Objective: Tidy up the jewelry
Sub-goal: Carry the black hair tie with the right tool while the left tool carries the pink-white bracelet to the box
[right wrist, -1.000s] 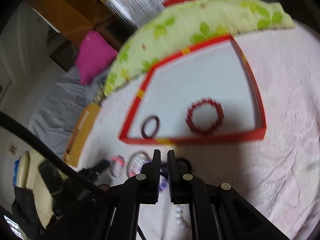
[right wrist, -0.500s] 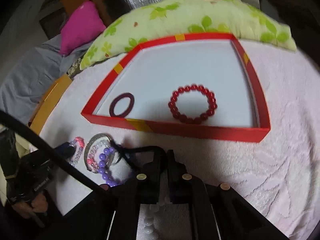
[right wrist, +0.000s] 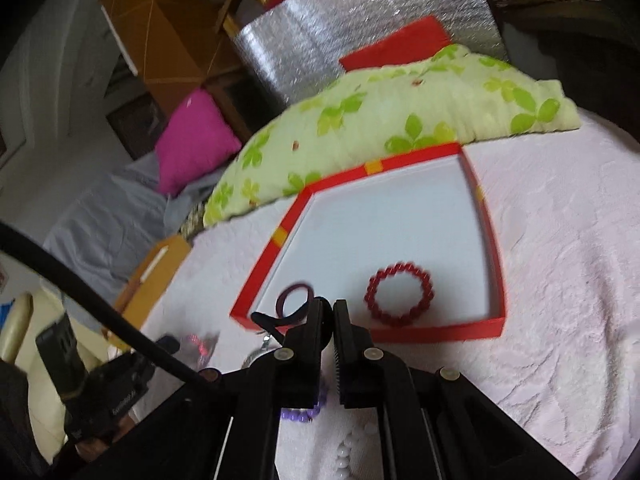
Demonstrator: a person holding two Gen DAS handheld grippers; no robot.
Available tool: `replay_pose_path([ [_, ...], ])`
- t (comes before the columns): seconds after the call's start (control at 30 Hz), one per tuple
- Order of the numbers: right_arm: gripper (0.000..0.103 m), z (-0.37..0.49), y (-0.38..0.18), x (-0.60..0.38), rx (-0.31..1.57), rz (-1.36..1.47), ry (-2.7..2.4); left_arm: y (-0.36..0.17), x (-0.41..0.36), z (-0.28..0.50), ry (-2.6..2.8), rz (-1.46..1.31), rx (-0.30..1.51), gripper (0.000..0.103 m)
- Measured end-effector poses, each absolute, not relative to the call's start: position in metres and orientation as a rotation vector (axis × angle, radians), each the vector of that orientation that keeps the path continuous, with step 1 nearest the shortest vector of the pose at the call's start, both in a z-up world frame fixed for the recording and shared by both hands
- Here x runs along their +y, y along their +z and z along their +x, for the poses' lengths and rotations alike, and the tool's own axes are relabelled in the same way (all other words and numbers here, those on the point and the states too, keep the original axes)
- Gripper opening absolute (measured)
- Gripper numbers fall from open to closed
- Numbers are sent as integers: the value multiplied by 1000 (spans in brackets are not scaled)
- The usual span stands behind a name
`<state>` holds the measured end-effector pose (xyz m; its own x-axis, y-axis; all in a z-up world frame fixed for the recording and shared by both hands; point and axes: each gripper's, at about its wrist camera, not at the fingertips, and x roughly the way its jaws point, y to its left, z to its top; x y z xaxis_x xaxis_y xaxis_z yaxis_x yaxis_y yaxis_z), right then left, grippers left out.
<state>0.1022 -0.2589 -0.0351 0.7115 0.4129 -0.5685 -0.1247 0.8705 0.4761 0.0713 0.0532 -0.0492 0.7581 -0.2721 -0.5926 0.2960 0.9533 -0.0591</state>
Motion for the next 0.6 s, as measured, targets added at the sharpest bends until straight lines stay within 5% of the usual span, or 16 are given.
replay_pose_path([
  [0.6,6,198,-31,-295,746,419,61,18,-36,157,-534,83,560,7],
])
